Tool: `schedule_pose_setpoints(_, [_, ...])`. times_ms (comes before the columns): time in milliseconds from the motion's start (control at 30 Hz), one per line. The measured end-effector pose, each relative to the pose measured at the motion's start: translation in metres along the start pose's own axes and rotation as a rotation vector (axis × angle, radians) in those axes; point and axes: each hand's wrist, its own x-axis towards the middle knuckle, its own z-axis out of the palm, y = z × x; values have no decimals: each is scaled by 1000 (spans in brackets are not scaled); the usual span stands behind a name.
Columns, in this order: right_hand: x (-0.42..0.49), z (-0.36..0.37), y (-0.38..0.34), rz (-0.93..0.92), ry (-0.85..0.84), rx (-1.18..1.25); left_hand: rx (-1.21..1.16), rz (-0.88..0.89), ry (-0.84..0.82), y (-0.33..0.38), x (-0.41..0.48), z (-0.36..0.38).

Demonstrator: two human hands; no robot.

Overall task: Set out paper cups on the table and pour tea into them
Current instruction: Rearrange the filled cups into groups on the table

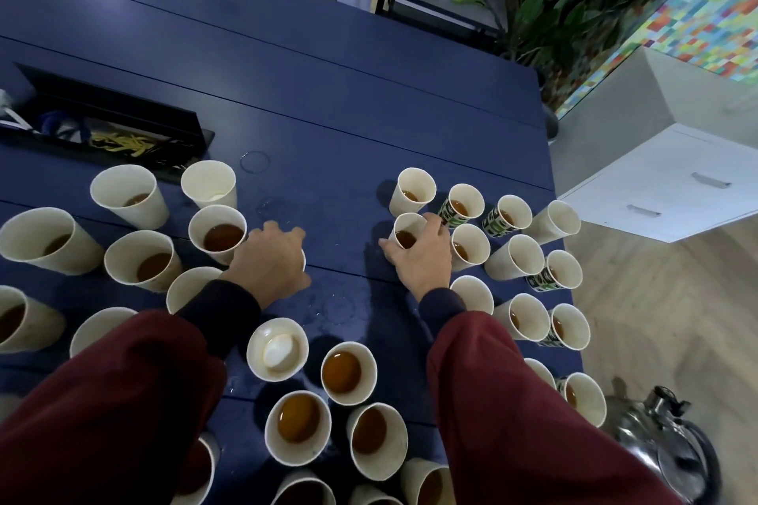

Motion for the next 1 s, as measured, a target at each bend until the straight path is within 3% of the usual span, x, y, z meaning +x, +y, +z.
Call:
schedule_pose_setpoints(200, [23,-9,-17,-112,236,-61,37,37,44,0,-1,-1])
schedule_pose_setpoints(567, [93,-26,-32,-139,-227,-275,-22,92,170,1,0,-3])
schedule_pose_setpoints(767, [99,-27,-27,-129,-148,-285,-87,90,179,6,3,-2])
schedule_pose_setpoints(1000, [96,-42,-24,-120,-169,-215,-130,94,156,14,2,-7])
